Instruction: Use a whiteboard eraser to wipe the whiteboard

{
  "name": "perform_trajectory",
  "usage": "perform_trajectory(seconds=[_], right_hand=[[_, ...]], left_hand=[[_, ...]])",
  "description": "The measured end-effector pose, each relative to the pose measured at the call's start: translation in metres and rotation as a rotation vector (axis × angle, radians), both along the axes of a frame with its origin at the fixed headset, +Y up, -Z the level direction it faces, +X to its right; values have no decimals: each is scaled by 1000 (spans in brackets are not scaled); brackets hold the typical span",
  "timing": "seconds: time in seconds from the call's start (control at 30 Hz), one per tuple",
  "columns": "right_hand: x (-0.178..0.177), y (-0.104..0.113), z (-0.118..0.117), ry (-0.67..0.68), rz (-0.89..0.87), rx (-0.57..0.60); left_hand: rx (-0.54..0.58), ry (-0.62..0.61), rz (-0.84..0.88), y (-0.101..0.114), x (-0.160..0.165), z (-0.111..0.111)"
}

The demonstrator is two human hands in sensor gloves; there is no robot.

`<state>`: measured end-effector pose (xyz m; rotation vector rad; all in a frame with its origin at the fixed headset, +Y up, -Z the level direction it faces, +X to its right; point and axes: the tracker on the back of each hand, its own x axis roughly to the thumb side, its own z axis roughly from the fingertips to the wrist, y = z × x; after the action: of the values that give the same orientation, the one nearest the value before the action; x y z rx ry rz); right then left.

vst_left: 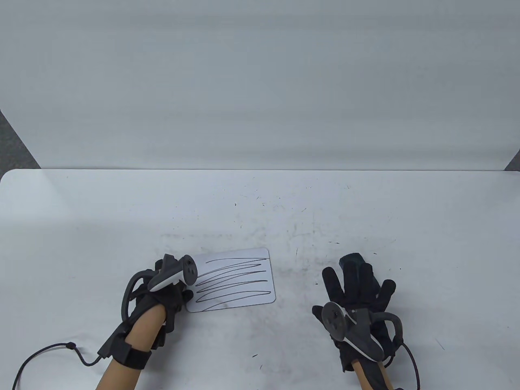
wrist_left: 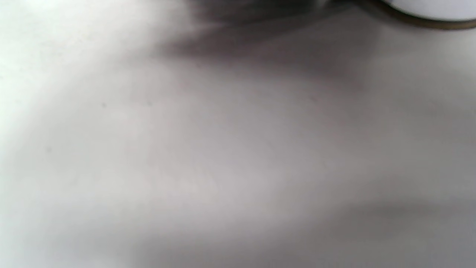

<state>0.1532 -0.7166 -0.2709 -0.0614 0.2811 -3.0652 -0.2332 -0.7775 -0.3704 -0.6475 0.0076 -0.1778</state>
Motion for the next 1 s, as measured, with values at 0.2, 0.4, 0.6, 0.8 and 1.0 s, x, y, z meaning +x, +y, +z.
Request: perform_trajectory(seconds=[0.2, 0.4, 0.6, 0.8, 1.0], right_hand=[[0, -1, 0, -1, 5, -16], [3, -4, -4, -15, 16, -36], [26, 8, -23, -93, 35, 10], [74, -3, -69, -322, -18, -283], [85, -41, -82, -441, -84, -560]], left_hand=[[-7, -97, 13, -1, 17, 32], [-9, -190, 18, -2, 31, 64], [-28, -198, 43, -4, 31, 66], [-34, -215, 69, -7, 27, 66], [-49, -219, 86, -9, 26, 65]])
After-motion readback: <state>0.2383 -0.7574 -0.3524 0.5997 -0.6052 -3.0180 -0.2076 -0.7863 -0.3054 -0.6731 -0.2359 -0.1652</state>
